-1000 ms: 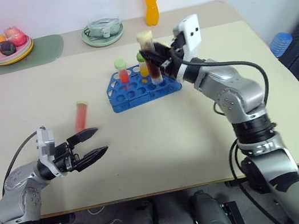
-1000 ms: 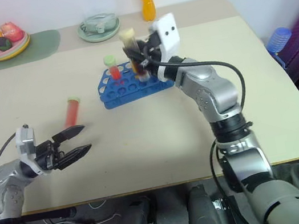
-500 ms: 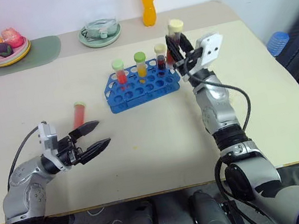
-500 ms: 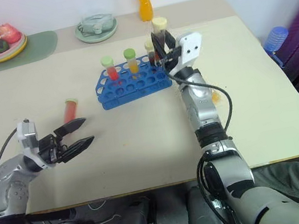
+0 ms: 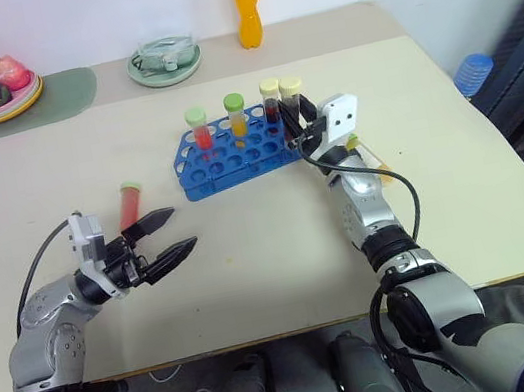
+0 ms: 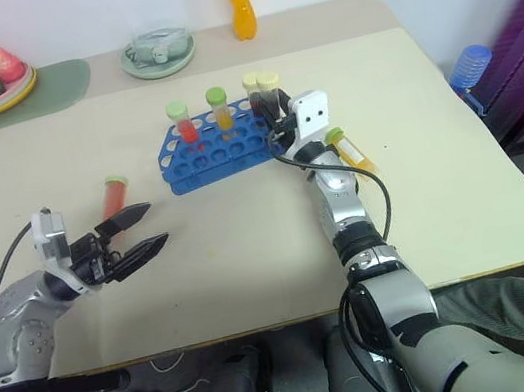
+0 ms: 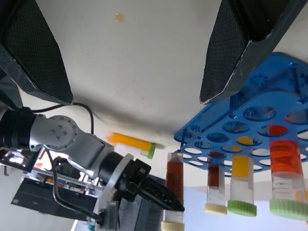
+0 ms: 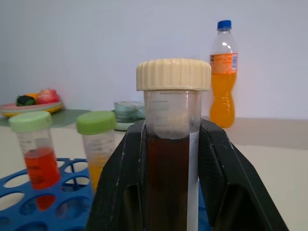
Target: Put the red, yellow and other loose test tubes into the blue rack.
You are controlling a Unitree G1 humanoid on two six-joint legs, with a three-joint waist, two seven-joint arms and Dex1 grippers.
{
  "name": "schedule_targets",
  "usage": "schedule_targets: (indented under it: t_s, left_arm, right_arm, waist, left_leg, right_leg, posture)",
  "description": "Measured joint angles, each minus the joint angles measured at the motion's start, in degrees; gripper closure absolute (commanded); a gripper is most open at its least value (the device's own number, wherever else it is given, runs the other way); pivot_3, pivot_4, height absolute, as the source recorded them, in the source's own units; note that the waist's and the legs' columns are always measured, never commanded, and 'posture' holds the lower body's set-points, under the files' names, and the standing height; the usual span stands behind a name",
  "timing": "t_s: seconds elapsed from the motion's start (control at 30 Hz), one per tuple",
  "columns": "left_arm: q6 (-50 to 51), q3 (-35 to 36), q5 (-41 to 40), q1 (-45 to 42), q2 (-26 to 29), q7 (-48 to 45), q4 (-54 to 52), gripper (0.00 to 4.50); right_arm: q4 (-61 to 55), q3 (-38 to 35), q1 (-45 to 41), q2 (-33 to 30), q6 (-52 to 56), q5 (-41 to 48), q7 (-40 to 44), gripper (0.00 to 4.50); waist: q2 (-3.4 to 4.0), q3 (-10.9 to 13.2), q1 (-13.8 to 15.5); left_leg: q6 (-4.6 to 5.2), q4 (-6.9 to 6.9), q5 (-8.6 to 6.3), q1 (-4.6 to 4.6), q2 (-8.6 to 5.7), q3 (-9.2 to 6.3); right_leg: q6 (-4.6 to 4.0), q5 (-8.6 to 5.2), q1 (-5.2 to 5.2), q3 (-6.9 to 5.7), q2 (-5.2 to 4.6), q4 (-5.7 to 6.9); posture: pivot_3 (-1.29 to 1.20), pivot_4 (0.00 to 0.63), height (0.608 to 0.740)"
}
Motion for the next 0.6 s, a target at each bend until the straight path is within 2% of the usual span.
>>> schedule_targets:
  t_s: [0.6]
  left_arm:
    - [0.05,0.11,-0.29,0.55,0.18,0.18,-0.55,0.19]
  right_arm:
    - [15.17,-1.45,-7.54,0.18,-4.97,-0.86,-0.3,3.69]
  waist:
    - [0.0,0.0,0.0]
  left_leg:
    - [-0.05,-0.1,0.03,0.1,0.09,0.07]
  right_leg:
    - [-0.03,0.01,0.01,0.06,0.08,0.0]
  posture:
    - [0.0,0.15,0.74]
